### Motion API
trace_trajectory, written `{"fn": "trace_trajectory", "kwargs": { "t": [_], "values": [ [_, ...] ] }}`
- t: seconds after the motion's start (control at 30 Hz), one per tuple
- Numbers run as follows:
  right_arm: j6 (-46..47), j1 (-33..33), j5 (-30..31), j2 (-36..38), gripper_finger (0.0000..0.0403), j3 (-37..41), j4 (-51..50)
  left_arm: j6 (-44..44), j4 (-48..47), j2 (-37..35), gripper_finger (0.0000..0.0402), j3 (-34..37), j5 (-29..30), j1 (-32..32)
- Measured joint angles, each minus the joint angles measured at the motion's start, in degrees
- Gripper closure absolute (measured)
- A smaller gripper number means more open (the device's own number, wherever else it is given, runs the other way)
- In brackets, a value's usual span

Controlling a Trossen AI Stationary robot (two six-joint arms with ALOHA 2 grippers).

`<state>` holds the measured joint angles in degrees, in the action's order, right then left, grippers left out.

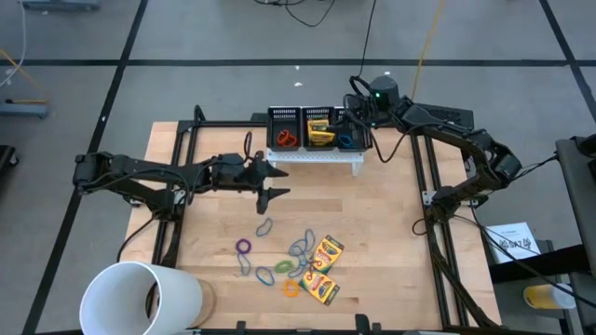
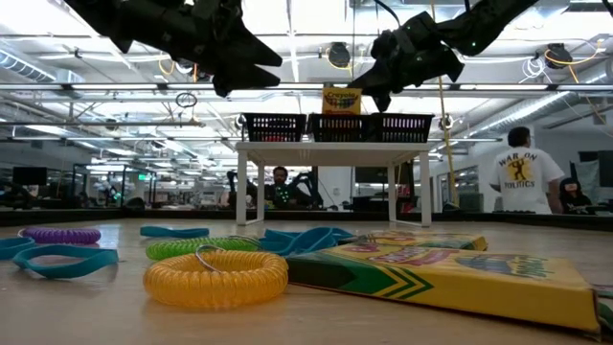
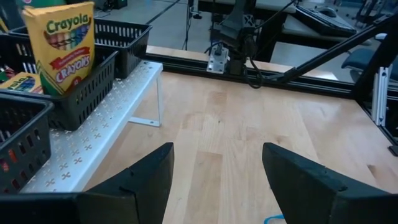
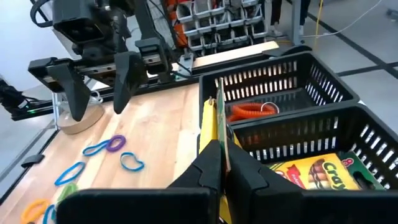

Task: Pick & Place Office Desk Supplies
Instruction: Put the crayon box into the middle black bin on the shelf, then put the blue rubber band into the right black bin on the shelf

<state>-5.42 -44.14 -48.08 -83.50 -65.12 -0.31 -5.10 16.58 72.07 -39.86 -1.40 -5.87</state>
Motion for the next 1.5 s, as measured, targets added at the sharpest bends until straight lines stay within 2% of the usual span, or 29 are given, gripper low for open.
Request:
{"fn": "trace_trajectory", "kwargs": {
  "t": [0.13,0.37,0.6,0.73,1.0,1.37,1.5],
  "values": [
    [0.23,0.0,-0.52,0.0,0.0402,0.0,-0.55,-0.06,0.0,0.0,0.0146,0.0,-0.01,-0.12],
    [1.68,0.0,-6.1,0.0,0.0402,0.0,-0.88,-0.2,0.0,0.02,0.0146,0.0,-0.03,-0.11],
    [1.49,0.0,-5.68,0.0,0.0402,0.0,-0.88,-0.29,0.0,0.02,0.0146,0.0,-0.03,-0.11],
    [0.11,0.04,1.83,0.0,0.0402,0.0,-0.85,-0.41,0.0,0.02,0.0146,0.0,-0.03,-0.11],
    [-9.59,1.24,15.91,0.0,0.0375,0.0,-0.65,-0.38,0.0,0.02,0.0146,0.0,-0.03,-0.11],
    [-22.52,6.64,34.41,0.0,0.0304,0.0,2.81,-0.2,0.0,0.02,0.0146,0.0,-0.03,-0.11],
    [-24.59,8.32,38.22,0.0,0.0281,0.0,6.05,-0.2,0.01,0.02,0.0146,0.0,-0.03,-0.11]
  ]
}}
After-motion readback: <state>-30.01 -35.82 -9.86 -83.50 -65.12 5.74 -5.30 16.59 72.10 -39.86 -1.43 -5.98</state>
